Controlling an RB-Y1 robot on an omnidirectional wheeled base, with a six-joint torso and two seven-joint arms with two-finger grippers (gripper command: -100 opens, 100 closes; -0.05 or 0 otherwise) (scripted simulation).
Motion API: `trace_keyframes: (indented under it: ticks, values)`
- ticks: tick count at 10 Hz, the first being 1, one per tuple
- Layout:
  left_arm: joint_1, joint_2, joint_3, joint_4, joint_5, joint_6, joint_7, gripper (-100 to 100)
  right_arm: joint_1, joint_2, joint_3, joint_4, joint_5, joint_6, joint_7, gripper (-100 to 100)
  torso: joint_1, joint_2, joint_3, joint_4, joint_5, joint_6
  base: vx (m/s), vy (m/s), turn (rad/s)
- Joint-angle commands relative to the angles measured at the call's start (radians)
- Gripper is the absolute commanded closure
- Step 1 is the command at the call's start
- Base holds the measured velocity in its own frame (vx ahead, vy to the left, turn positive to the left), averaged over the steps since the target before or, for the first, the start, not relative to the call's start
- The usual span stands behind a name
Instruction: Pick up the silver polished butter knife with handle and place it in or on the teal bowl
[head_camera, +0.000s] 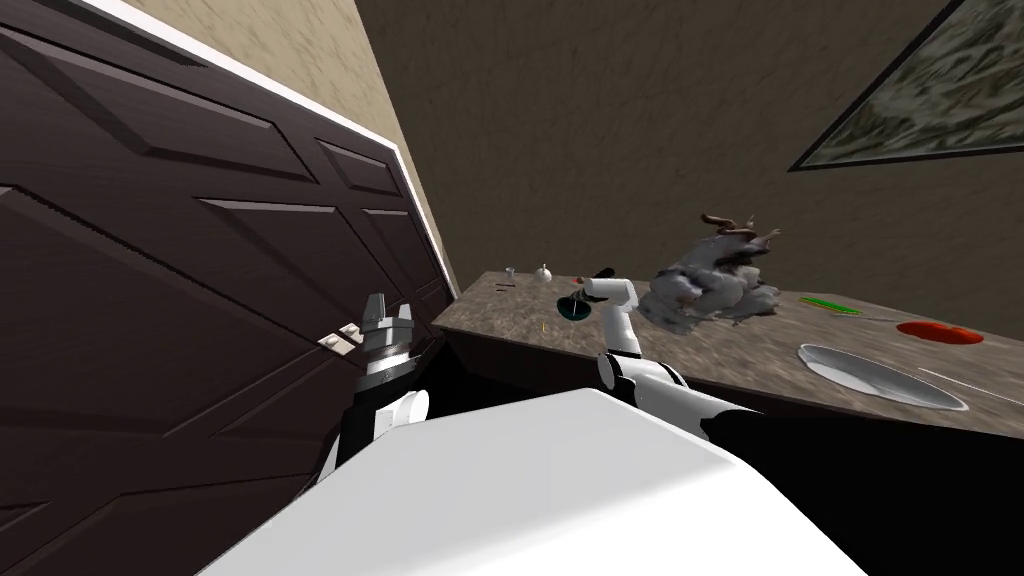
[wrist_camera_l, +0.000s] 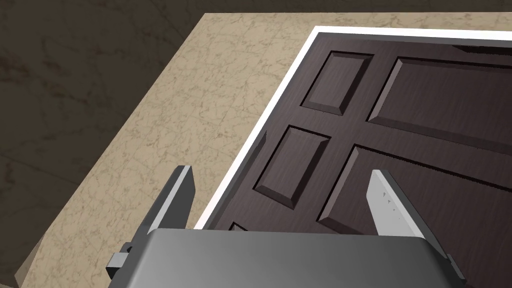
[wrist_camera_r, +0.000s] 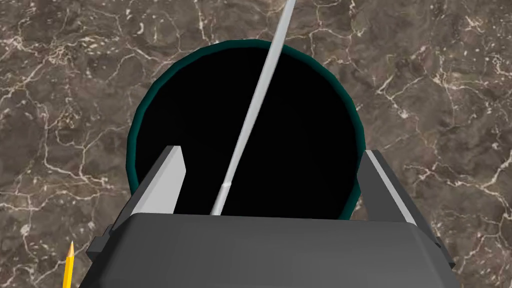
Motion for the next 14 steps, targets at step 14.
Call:
trace_keyframes:
  ticks: [14]
  values:
    - [0.001,0.000,0.000,0.000,0.000,0.000,0.000,0,0.178,-0.263,0.106,0.207,-0.149,-0.273,0.282,-100,0.007,-0.007,-0.004,-0.002,0.000,0.001,-0.015,0.022,0.107]
